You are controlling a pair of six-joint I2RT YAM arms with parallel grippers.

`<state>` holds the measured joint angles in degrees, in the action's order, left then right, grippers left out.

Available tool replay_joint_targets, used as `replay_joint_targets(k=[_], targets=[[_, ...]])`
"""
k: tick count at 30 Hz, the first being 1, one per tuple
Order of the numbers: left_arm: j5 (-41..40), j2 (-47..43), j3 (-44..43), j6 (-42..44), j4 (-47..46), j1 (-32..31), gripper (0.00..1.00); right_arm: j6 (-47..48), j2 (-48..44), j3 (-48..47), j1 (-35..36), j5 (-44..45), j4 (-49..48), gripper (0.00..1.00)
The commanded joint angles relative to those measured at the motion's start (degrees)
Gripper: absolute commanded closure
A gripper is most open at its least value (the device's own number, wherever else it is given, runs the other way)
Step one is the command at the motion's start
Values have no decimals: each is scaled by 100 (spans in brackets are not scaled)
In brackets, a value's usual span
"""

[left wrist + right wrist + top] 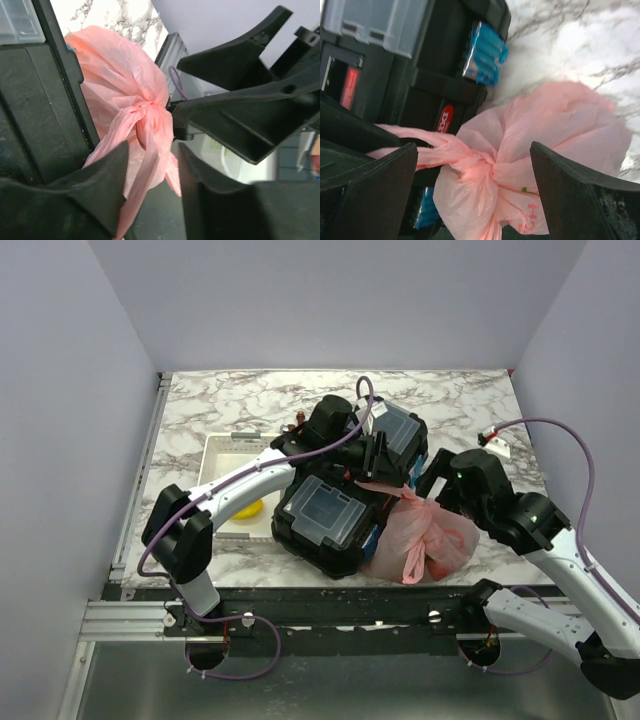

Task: Take the fake fruits out of the plastic bag
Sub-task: Move the plastic bag to the center of the board, then untie the plastic bag at the center of the board.

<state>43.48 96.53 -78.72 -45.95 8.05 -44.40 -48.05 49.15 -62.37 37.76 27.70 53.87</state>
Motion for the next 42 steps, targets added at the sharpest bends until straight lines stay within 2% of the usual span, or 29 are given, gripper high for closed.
replay_joint_targets(k=[1, 2, 5, 6, 7, 9, 13, 15, 18, 20, 27, 30, 32, 35, 40, 42], targets=[[-310, -373, -297, 766, 524, -55, 51, -375, -149, 346, -32, -637, 466, 5], [-382, -446, -317, 877, 619, -53, 49, -458, -231, 421, -32, -628, 548, 5], [-509, -825, -242, 1259, 700, -94, 19, -567, -507, 697, -34, -689, 556, 5], [-619, -983, -223, 1416, 744, -143, 13, -567, -595, 772, -32, -730, 486, 5], [-796, -1116, -225, 1633, 843, -211, 9, -574, -677, 841, -32, -743, 406, 6], [-1335, -1440, -258, 2079, 1151, -438, 8, -623, -804, 899, -32, -705, 329, 6], [-2837, -1971, -159, 2721, 1479, -1157, 11, -708, -906, 855, -36, -304, 484, 8], [-3215, -2119, -28, 2826, 1387, -1435, 16, -769, -924, 844, -32, -170, 606, 7], [-3458, -2165, 292, 2828, 933, -1785, 31, -867, -987, 840, -27, -97, 716, 8], [-3566, -1987, 412, 2827, 547, -2054, 37, -859, -1036, 840, -33, -31, 713, 8], [-4304, -550, -655, 2942, 1261, -2584, 36, -819, -1012, 584, -32, 428, 1170, 7], [-4304, -264, -631, 2987, 1000, -2709, 37, -1067, -1114, 480, -32, 758, 1525, 6], [-4297, -88, -594, 3002, 831, -2732, 34, -1140, -1263, 534, -32, 890, 1557, 6], [-4304, 241, -846, 3020, 976, -2734, 32, -1224, -1428, 594, -32, 896, 1527, 6], [-4594, 513, -983, 3057, 1067, -2737, 47, -1213, -1522, 621, -34, 788, 1525, 6], [-4619, 560, -1015, 3057, 1090, -2732, 49, -1183, -1522, 634, -32, 715, 1489, 6]])
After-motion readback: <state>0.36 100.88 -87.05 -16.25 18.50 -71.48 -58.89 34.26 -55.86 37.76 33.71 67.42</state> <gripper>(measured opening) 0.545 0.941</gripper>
